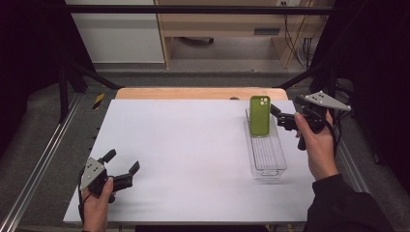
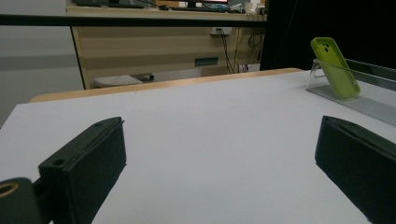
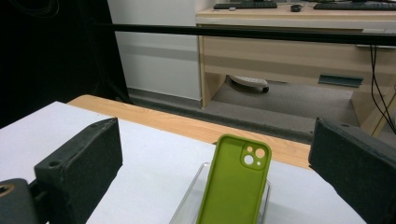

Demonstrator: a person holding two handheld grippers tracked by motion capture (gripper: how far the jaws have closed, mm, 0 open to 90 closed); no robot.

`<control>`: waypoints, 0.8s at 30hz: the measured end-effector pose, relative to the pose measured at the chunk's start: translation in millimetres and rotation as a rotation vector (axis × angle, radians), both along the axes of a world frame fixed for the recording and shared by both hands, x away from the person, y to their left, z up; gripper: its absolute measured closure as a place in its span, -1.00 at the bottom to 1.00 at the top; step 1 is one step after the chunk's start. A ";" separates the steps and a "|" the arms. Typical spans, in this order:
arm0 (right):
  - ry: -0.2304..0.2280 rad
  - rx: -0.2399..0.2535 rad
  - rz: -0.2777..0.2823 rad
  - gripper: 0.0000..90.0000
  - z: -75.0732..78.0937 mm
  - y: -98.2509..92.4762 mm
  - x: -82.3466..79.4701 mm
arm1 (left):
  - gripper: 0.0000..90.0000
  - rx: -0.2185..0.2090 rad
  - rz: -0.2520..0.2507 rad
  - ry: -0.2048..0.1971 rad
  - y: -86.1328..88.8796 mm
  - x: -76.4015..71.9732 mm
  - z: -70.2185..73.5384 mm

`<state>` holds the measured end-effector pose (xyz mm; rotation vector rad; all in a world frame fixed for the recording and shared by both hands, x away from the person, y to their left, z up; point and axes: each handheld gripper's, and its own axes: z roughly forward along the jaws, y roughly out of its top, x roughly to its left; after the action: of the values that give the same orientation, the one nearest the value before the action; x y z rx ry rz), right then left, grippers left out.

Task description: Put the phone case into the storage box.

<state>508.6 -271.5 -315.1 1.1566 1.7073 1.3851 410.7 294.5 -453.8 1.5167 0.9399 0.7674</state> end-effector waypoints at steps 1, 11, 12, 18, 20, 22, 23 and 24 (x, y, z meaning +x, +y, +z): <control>0.001 0.000 -0.002 -0.93 -1.2 -1.2 -1.6 | -0.97 -0.007 0.004 0.003 0.9 0.0 -0.1; -0.002 -0.006 -0.007 -0.93 -4.9 -10.2 -21.6 | -0.96 -0.003 -0.001 -0.003 0.8 -0.5 0.3; -0.002 -0.004 -0.006 -0.93 -5.1 -11.1 -23.9 | -0.96 -0.004 -0.001 -0.003 1.1 -0.5 0.3; -0.012 0.002 -0.015 -0.93 -4.6 -15.8 -36.8 | -0.96 -0.004 0.003 -0.004 3.9 -1.5 0.4; -0.015 -0.003 -0.015 -0.93 -6.3 -16.2 -41.3 | -0.96 0.005 0.000 -0.004 5.3 -2.6 0.0; -0.021 0.000 -0.014 -0.93 -8.5 -16.7 -46.1 | -0.96 0.003 -0.003 -0.005 8.0 -4.4 -0.4; -0.022 0.003 -0.012 -0.93 -9.9 -17.1 -48.3 | -0.96 0.003 -0.003 -0.005 8.0 -4.4 -0.4; -0.023 0.005 -0.012 -0.93 -11.3 -17.4 -50.6 | -0.96 0.002 -0.006 -0.008 10.6 -5.8 -0.5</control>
<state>457.9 -288.9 -326.5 1.1476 1.6792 1.3905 404.9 305.1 -454.3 1.5162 0.9292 0.7696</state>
